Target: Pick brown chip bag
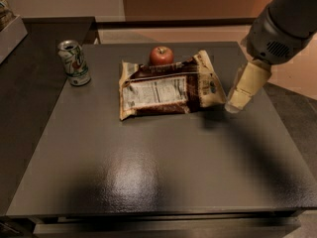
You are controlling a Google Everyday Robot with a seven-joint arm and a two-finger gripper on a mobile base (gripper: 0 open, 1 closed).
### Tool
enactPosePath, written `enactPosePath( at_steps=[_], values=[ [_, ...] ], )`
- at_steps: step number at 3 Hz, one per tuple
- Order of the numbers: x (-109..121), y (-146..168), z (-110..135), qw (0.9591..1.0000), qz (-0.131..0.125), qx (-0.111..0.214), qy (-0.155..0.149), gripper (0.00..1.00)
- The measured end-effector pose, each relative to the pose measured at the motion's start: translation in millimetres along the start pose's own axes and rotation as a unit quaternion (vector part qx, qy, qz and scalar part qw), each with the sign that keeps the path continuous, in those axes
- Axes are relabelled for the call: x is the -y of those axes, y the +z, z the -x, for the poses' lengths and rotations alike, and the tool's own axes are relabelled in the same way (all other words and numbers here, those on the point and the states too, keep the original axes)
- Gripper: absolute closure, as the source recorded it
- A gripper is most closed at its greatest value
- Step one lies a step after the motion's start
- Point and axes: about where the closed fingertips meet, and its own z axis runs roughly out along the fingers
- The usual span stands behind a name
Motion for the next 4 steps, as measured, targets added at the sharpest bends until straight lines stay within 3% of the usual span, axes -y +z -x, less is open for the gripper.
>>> enactPosePath(
  at_steps=[2,4],
  values=[
    [34,33,18,0.9984,-0.010,0.017,0.053,0.00],
    [40,81,44,0.9952,0.038,0.028,0.085,0.00]
  ],
)
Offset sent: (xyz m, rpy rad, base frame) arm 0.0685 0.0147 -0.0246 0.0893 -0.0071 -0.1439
